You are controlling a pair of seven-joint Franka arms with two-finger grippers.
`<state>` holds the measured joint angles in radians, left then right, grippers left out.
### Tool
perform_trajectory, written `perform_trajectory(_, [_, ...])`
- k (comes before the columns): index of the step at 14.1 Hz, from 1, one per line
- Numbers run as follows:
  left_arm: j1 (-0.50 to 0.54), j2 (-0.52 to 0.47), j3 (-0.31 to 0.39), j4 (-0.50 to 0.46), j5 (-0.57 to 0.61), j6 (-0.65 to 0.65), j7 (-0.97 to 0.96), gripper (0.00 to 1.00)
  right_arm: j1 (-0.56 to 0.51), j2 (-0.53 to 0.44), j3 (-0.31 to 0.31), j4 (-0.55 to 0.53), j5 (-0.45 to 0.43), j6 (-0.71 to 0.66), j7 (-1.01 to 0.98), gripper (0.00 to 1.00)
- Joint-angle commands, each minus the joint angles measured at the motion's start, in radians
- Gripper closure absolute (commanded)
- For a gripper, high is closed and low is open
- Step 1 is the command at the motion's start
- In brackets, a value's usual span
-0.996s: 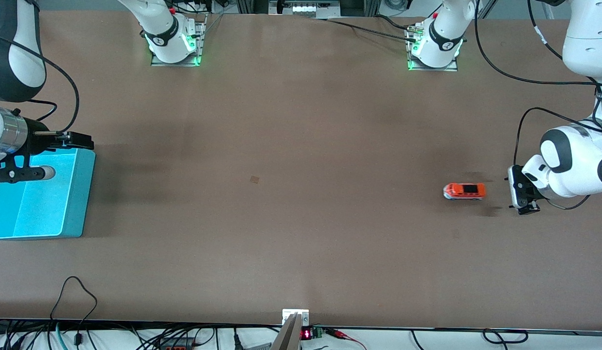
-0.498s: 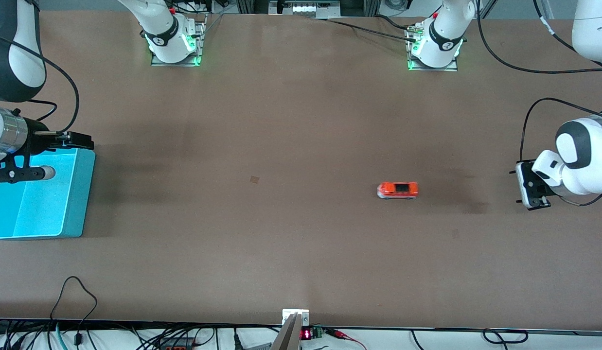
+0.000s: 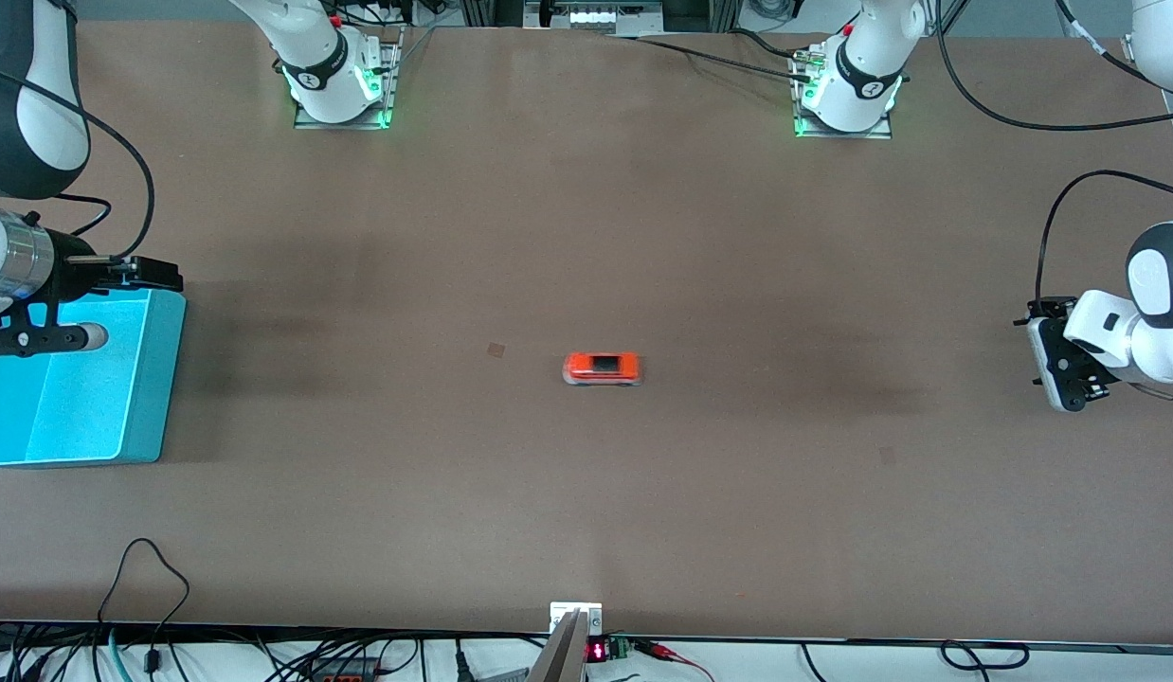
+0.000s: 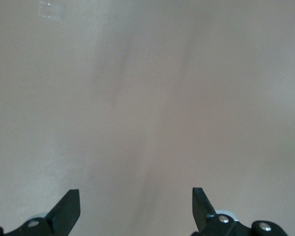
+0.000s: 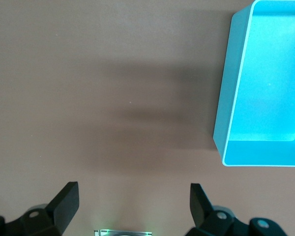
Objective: Wind up bus and store in blue box
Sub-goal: 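Release the bus to roll toward the cyan box, withdraw the left gripper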
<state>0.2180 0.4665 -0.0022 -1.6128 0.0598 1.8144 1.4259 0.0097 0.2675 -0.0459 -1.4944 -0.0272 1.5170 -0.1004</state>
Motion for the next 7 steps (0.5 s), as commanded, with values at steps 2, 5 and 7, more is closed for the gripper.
perform_trajectory(2, [-0.034,-0.069,-0.001,0.001,0.035,-0.078,-0.151,0.0,-0.011,-0.007,0.003,-0.004,0.016,-0.011,-0.005,0.0])
perform_trajectory(5, [-0.046,-0.101,-0.002,0.007,0.035,-0.122,-0.254,0.0,-0.011,-0.007,0.003,-0.004,0.016,-0.014,-0.005,0.0])
perform_trajectory(7, [-0.062,-0.111,-0.001,0.036,0.041,-0.18,-0.323,0.0,-0.011,-0.007,0.003,-0.006,0.016,-0.015,-0.005,0.0])
